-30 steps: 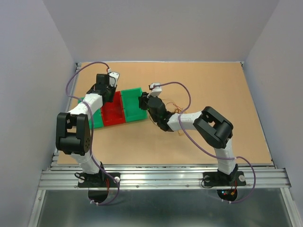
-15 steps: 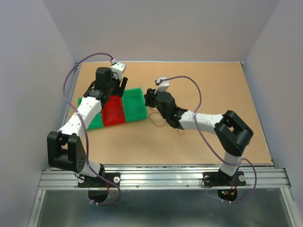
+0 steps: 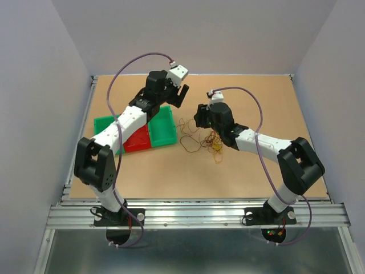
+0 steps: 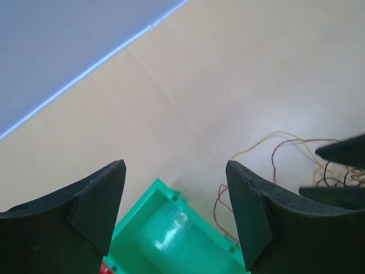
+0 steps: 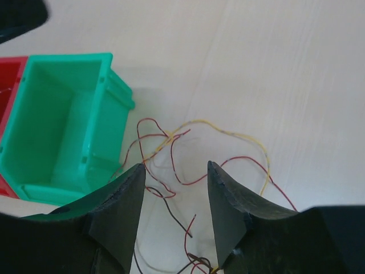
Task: Untangle the cables
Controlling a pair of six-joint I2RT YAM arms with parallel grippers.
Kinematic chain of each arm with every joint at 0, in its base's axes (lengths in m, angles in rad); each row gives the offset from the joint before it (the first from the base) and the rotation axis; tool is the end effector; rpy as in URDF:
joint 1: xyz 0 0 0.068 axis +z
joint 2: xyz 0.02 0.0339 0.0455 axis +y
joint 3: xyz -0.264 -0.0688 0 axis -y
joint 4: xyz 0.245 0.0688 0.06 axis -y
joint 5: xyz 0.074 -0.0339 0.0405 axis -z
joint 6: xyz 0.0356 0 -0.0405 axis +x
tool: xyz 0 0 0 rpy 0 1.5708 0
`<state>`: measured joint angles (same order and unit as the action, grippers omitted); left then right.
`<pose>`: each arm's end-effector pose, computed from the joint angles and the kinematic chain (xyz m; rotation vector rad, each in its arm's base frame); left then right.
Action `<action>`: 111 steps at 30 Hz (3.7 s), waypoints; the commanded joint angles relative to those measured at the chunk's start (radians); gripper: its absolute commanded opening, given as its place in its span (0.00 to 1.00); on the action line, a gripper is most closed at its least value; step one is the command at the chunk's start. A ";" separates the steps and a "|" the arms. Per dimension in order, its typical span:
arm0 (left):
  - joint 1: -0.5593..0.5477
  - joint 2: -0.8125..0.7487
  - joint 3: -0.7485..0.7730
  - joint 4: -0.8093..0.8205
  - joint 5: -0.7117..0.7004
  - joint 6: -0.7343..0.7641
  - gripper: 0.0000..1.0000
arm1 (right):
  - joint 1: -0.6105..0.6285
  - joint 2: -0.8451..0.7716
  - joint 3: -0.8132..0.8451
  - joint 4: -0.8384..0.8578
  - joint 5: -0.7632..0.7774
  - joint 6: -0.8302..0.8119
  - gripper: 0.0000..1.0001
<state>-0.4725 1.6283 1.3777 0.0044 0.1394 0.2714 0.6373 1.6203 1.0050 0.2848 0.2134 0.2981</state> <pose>0.3480 -0.1834 0.3478 0.7538 1.6596 -0.2689 0.3024 0.2145 0.2495 -0.1785 1.9086 0.4326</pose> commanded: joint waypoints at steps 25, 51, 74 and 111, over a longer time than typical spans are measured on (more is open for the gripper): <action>-0.071 0.350 0.155 -0.190 -0.032 0.040 0.57 | -0.085 -0.295 -0.236 0.042 0.142 0.049 0.49; -0.095 0.225 0.202 -0.239 -0.021 0.037 0.00 | -0.088 -0.315 -0.332 0.278 -0.098 0.010 0.45; -0.100 -0.353 -0.019 -0.158 0.103 -0.014 0.00 | -0.087 -0.030 -0.324 0.760 -0.528 -0.039 0.76; 0.271 -0.484 -0.345 -0.124 0.134 0.002 0.00 | 0.202 0.470 0.194 0.850 -0.536 0.065 0.01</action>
<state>-0.2256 1.1946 1.0710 -0.1898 0.2871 0.2478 0.7998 2.0247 1.0908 1.0863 -0.3885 0.3626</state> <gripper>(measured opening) 0.029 0.021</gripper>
